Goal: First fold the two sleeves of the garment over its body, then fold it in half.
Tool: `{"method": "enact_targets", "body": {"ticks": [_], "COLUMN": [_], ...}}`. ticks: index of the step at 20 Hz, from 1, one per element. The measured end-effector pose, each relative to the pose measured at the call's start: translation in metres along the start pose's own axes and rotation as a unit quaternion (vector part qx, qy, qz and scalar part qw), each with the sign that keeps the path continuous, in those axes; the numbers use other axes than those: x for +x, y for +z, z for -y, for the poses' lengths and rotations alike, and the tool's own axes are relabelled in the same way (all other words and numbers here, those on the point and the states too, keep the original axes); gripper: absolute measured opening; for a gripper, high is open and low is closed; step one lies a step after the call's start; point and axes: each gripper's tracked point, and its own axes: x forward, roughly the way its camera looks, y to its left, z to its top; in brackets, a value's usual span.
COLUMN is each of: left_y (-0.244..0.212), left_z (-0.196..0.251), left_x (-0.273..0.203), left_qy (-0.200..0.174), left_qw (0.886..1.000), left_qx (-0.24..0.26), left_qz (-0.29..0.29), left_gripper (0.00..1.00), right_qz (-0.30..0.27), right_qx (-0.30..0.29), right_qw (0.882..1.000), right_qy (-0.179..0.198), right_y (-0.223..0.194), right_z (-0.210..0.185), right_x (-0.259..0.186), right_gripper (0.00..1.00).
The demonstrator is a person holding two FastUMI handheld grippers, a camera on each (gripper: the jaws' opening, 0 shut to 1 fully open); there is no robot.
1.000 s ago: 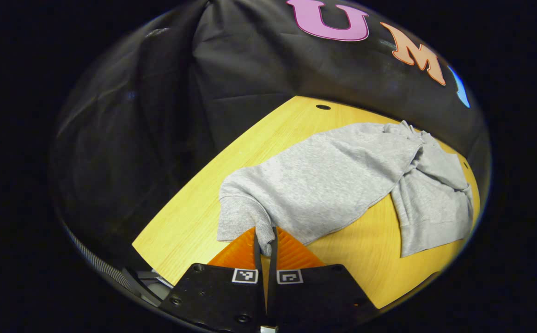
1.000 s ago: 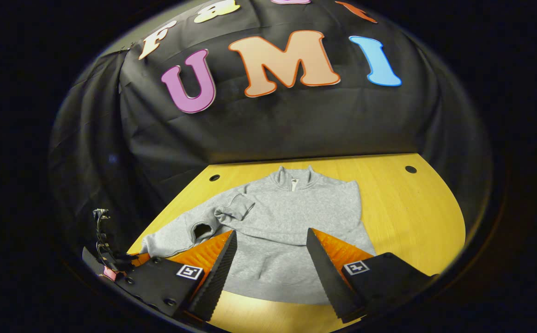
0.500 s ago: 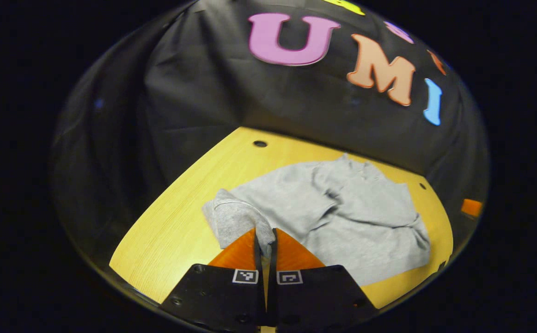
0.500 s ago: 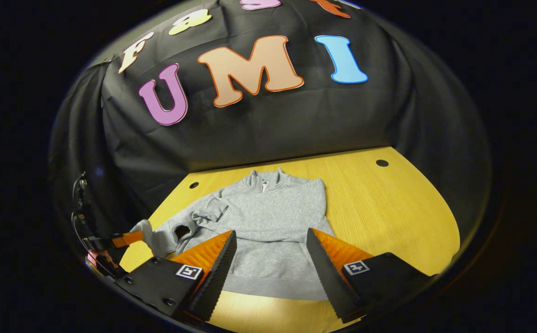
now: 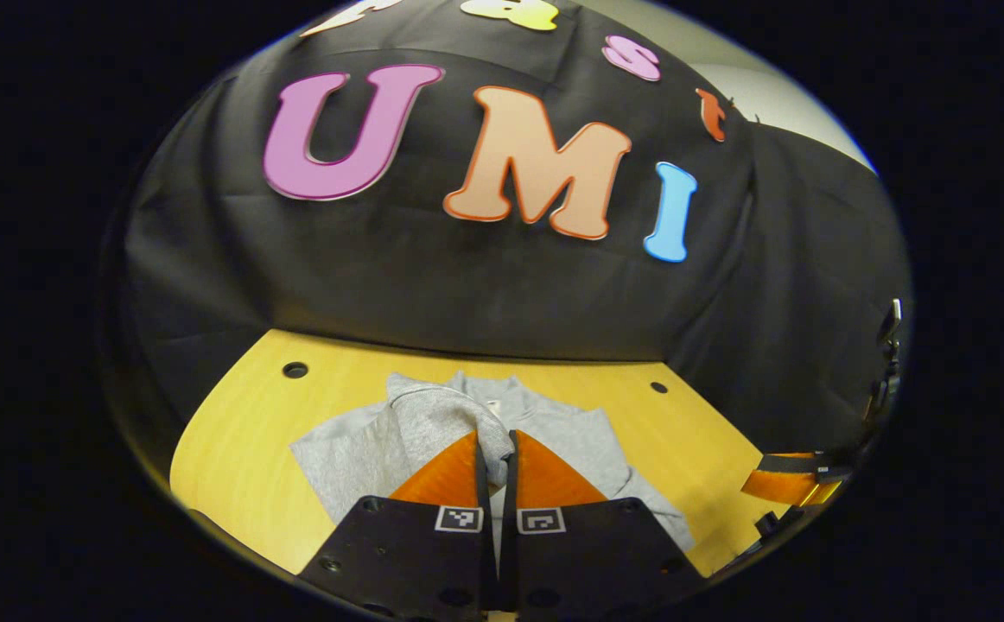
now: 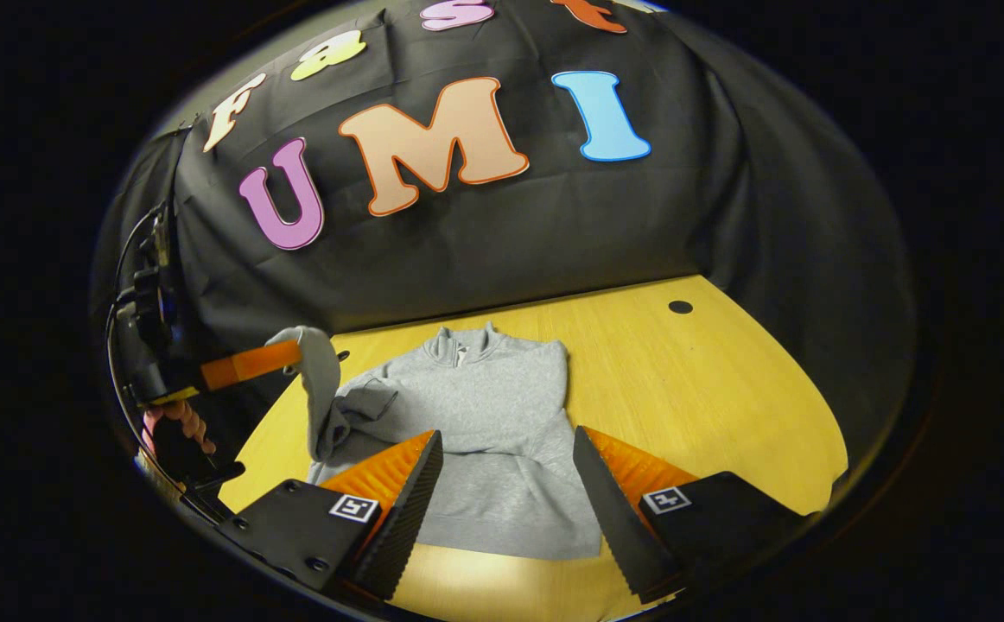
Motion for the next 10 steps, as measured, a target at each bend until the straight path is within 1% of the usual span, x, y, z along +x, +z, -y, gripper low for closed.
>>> {"method": "enact_targets", "body": {"ticks": [5, 10], "left_y": [0.018, 0.014], "left_z": [0.082, 0.149], "left_x": [0.048, 0.100], "left_qy": [-0.071, -0.125], "left_qw": [0.997, 0.992], "left_qx": [0.012, 0.008], "left_qz": [0.007, 0.008], "left_gripper": [0.00, 0.00], "right_qz": [0.000, -0.014], "right_qx": [0.006, 0.011], "right_qw": [1.000, 1.000], "right_qy": [-0.014, -0.021], "right_y": [-0.001, -0.010], "right_z": [0.022, 0.043], "right_x": [-0.009, -0.009], "right_gripper": [0.95, 0.95]}}
